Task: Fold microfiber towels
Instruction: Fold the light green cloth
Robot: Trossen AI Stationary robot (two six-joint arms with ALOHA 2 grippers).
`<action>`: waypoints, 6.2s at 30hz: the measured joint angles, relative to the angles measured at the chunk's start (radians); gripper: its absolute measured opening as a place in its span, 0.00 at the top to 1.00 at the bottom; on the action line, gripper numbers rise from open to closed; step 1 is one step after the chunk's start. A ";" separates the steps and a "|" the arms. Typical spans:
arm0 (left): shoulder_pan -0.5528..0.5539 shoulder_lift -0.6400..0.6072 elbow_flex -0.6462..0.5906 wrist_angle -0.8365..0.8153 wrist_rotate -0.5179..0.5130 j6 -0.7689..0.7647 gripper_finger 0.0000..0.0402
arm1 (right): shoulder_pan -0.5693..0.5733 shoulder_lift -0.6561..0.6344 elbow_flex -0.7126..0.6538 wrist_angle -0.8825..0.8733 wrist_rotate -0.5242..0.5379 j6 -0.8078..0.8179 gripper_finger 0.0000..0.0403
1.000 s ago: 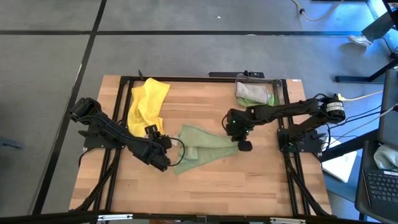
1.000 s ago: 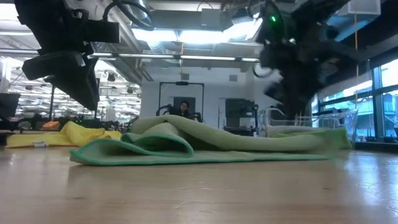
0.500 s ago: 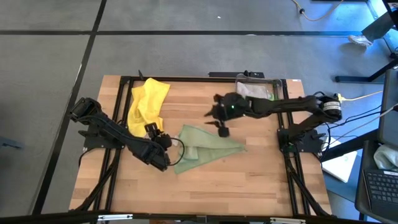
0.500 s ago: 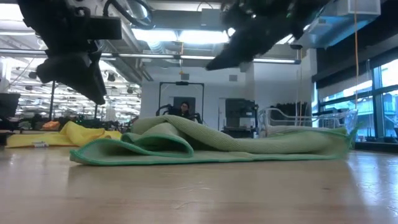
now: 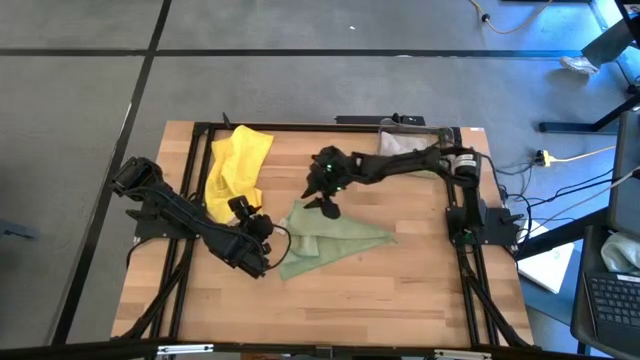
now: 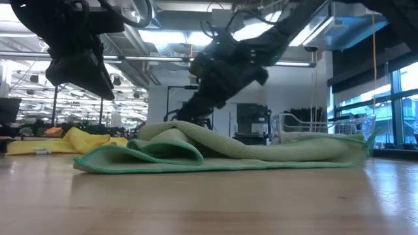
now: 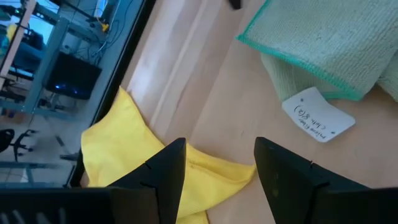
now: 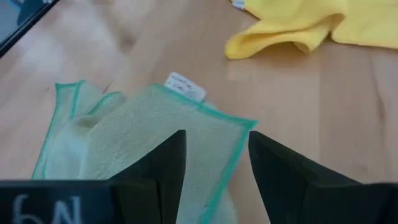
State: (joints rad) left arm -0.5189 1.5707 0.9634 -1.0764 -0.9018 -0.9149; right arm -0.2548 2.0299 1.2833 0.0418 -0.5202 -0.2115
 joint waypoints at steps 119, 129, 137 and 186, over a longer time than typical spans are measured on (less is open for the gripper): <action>0.153 0.000 -0.291 0.910 -0.134 0.460 0.54 | -0.178 -0.239 0.035 -0.645 0.092 -0.127 0.87; 0.344 0.000 -0.290 1.004 0.025 0.668 0.54 | -0.003 -0.238 -0.209 -0.517 0.078 -0.086 0.87; 0.461 0.000 -0.290 1.037 0.200 0.769 0.54 | 0.104 -0.238 -0.312 -0.428 0.204 -0.025 0.87; 0.442 -0.144 -0.408 1.050 0.700 0.873 0.54 | 0.234 -0.266 -0.446 -0.375 0.242 0.119 0.87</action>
State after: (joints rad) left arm -0.0766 1.4263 0.5558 -0.0262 -0.2023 -0.0422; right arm -0.0212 1.7641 0.8375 -0.3333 -0.2787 -0.0924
